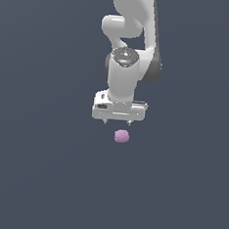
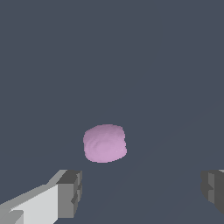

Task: Pick up the object and move it to a goal position.

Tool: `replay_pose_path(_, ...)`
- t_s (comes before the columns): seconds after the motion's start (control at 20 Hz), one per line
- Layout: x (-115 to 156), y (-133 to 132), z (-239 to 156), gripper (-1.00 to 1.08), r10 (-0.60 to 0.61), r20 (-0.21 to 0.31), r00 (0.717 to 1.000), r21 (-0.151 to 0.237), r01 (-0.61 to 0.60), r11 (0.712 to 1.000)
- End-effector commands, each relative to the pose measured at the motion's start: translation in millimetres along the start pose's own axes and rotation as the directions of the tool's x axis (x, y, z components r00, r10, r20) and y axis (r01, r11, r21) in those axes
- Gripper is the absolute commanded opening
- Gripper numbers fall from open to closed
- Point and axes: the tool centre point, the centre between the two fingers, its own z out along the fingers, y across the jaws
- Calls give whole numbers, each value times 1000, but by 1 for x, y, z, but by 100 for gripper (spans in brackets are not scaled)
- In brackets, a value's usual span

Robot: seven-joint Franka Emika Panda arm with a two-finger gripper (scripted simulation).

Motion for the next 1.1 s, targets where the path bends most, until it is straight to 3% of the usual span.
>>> replay_pose_path(0.0,0,0,0,100,0,0,1000,0,0,1000)
replay_pose_path(0.45,-1,22,1,100,-20,10,1000,-24,20,1000)
replay_pose_path(1.05,-1,19,4,100,42,9,999,-21,-41,999)
